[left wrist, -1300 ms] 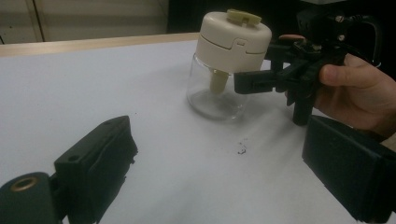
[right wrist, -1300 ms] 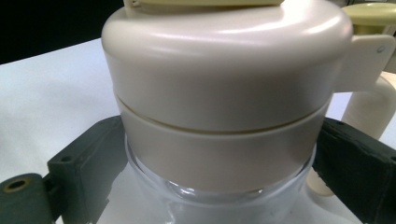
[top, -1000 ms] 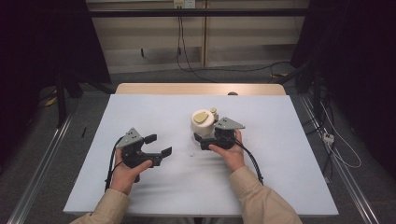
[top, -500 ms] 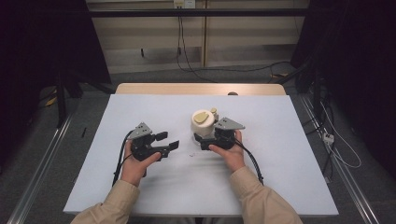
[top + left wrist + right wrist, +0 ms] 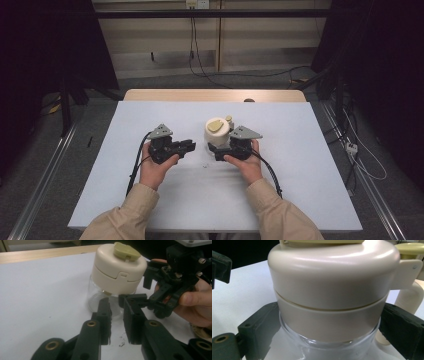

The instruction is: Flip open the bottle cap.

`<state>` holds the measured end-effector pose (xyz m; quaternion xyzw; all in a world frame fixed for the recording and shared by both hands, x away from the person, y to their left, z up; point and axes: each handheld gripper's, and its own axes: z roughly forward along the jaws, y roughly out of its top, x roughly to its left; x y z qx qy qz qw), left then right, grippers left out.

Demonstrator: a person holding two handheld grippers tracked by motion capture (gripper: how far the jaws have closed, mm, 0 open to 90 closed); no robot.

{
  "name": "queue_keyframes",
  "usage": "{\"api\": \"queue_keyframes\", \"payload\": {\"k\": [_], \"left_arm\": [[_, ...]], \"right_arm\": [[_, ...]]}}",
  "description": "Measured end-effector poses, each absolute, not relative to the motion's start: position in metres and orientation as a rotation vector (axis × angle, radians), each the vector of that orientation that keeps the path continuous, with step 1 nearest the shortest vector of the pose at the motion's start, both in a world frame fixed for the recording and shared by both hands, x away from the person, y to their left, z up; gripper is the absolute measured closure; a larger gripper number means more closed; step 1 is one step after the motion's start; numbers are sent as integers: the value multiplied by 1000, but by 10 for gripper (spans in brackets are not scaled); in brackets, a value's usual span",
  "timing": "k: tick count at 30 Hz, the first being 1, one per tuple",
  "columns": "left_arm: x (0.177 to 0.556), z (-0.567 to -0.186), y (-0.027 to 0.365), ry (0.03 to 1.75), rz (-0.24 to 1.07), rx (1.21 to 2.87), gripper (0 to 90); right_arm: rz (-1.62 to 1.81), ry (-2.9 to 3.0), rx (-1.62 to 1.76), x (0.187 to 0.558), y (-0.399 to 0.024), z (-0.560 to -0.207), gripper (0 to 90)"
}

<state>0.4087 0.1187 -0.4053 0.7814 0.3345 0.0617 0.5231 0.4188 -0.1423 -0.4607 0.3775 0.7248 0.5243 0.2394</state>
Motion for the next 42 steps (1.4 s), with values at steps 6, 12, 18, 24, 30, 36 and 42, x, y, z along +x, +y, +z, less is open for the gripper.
{"api": "queue_keyframes", "payload": {"k": [6,12,18,24,30,36,42], "left_arm": [[414,-402,110,813,141,1882,835],[419,-400,103,817,134,1894,899],[422,-395,94,807,134,1900,900],[425,-389,86,803,146,1909,900],[428,-386,82,803,162,1910,900],[429,-384,76,804,177,1923,900],[430,-383,72,804,186,1935,900]], "right_arm": [[1438,1984,1040,418,-143,-460,59],[1440,1984,1039,419,-143,-460,59],[1438,1982,1036,418,-143,-460,59],[1435,1982,1033,419,-143,-460,60],[1438,1981,1034,419,-143,-460,60],[1436,1981,1031,419,-143,-460,60],[1439,1981,1034,418,-143,-459,62]]}}
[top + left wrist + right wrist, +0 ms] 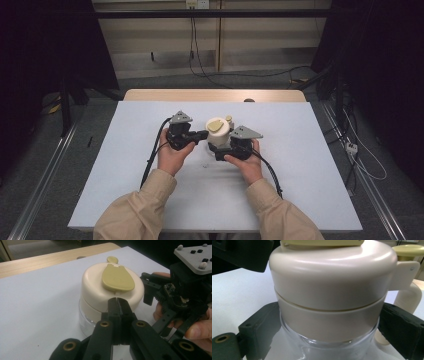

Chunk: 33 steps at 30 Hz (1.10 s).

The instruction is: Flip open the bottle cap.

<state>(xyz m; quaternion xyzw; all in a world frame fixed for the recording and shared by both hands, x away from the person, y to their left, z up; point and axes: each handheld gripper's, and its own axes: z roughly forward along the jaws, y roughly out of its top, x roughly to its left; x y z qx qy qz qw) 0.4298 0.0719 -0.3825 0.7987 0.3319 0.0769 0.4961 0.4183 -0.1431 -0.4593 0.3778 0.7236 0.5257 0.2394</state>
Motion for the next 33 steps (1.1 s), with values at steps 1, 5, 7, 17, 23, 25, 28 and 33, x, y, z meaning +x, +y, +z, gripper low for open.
{"api": "queue_keyframes", "payload": {"k": [1,5,7,17,23,25,28,33], "left_arm": [[430,-382,72,807,187,1932,900],[431,-380,71,804,198,1940,900],[432,-379,70,808,201,1942,900],[433,-376,69,810,206,1943,900],[433,-372,66,805,217,1944,900],[433,-371,66,811,216,1936,900],[434,-370,65,811,217,1933,900],[435,-368,65,804,221,1929,900]], "right_arm": [[1437,1981,1036,418,-143,-459,62],[1441,1980,1037,418,-143,-459,62],[1442,1979,1037,418,-143,-459,63],[1443,1980,1035,418,-143,-459,63],[1446,1980,1035,419,-144,-459,63],[1445,1978,1035,418,-144,-459,63],[1446,1978,1034,418,-144,-459,63],[1452,1970,1032,418,-144,-458,65]]}}
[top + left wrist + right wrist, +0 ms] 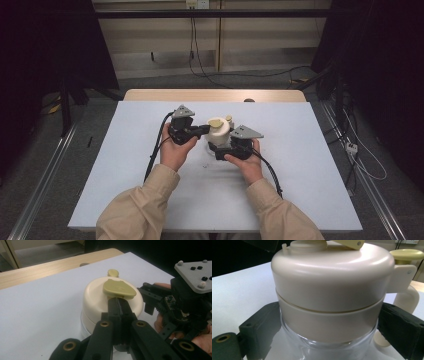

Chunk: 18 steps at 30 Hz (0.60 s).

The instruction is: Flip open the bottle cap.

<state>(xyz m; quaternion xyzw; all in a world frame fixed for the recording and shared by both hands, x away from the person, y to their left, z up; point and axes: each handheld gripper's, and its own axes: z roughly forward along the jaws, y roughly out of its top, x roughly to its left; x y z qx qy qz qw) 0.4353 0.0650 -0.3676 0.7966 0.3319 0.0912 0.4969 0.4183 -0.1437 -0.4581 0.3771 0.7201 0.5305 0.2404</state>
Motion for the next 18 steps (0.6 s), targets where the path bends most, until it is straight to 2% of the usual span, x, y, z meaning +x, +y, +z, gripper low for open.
{"api": "queue_keyframes", "payload": {"k": [18], "left_arm": [[439,-362,58,801,211,1919,900]], "right_arm": [[1466,1960,1034,418,-144,-456,70]]}}
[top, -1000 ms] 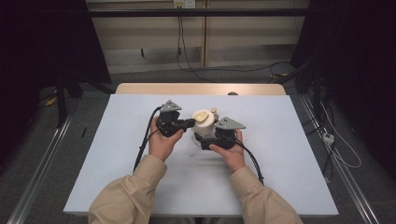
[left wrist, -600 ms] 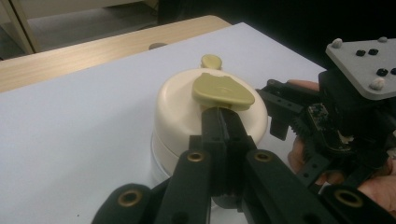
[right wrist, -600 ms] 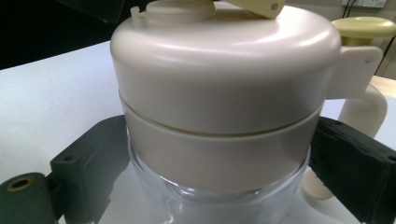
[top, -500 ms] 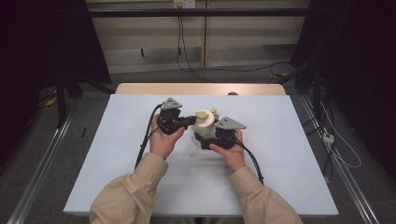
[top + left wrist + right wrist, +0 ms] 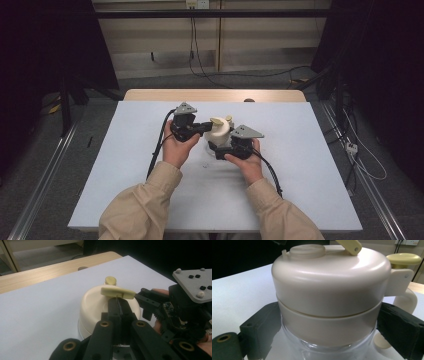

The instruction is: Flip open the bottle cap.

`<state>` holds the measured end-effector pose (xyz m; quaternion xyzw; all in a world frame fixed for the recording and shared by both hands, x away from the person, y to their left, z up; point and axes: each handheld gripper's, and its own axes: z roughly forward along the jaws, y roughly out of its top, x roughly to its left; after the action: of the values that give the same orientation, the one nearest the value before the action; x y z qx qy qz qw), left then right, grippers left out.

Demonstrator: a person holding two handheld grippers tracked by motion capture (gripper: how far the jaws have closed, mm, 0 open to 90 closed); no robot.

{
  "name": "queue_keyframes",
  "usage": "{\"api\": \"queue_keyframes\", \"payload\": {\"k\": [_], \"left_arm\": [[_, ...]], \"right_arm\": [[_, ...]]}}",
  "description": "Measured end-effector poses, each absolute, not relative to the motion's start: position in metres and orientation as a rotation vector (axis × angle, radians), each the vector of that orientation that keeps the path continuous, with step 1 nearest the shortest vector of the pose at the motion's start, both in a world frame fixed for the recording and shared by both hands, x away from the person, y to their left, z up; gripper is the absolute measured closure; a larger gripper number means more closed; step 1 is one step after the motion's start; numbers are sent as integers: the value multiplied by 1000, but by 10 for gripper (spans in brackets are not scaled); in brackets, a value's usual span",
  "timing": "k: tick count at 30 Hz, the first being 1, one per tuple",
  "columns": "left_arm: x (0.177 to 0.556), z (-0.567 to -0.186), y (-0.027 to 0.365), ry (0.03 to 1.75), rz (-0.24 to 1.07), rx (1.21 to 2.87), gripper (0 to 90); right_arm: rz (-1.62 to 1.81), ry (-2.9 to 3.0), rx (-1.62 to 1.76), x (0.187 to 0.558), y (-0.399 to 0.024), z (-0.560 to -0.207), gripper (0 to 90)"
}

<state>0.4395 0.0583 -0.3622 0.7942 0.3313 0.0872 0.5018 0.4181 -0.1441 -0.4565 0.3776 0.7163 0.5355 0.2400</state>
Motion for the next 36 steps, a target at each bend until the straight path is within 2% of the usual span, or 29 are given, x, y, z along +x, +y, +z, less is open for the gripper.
{"api": "queue_keyframes", "payload": {"k": [36], "left_arm": [[446,-355,50,794,209,1904,900]], "right_arm": [[1460,1960,1031,418,-144,-456,69]]}}
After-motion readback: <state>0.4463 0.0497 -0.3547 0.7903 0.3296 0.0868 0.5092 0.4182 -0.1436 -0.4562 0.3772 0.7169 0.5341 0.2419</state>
